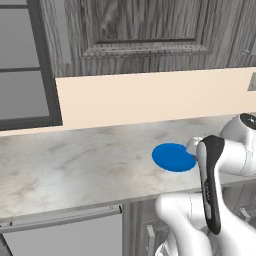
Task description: Place the steak on the counter behind the older steak on the same shelf of the fridge to maintain FIFO order. Close the fridge door when finished.
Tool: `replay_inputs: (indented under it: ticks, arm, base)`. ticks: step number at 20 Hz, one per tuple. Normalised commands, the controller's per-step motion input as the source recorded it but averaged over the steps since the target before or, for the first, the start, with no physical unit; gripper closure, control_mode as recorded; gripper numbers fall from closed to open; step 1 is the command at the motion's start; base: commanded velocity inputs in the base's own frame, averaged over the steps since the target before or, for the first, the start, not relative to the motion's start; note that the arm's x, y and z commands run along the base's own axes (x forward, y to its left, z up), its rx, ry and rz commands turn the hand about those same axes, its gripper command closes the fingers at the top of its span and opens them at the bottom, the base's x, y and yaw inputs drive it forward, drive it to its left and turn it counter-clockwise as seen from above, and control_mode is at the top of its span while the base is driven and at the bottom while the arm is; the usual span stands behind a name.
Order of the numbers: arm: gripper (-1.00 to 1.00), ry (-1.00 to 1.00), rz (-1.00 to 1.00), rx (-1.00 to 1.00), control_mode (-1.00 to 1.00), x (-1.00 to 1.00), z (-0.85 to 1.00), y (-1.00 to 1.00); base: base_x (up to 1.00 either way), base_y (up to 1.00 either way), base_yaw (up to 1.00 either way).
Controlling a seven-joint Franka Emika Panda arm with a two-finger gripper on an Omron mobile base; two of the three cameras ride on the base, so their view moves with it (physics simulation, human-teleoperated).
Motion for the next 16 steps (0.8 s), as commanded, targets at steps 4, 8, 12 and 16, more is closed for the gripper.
replay_inputs:
  ticks: [4, 8, 12, 16]
  arm:
    - [1.00, 0.00, -0.04, 0.00, -1.00, -0.86, 0.21, 0.09]
    - [1.00, 0.01, 0.00, 0.00, -1.00, -0.52, 0.29, 0.11]
    - [1.00, 0.04, 0.00, -0.02, -1.00, -0.01, 0.06, 0.62]
    - [1.00, 0.07, 0.00, -0.01, -1.00, 0.01, 0.00, 0.35]
  base:
    - [0.00, 0.00, 0.00]
    - [0.00, 0.00, 0.00]
    - [0.00, 0.00, 0.00]
    - [0.00, 0.00, 0.00]
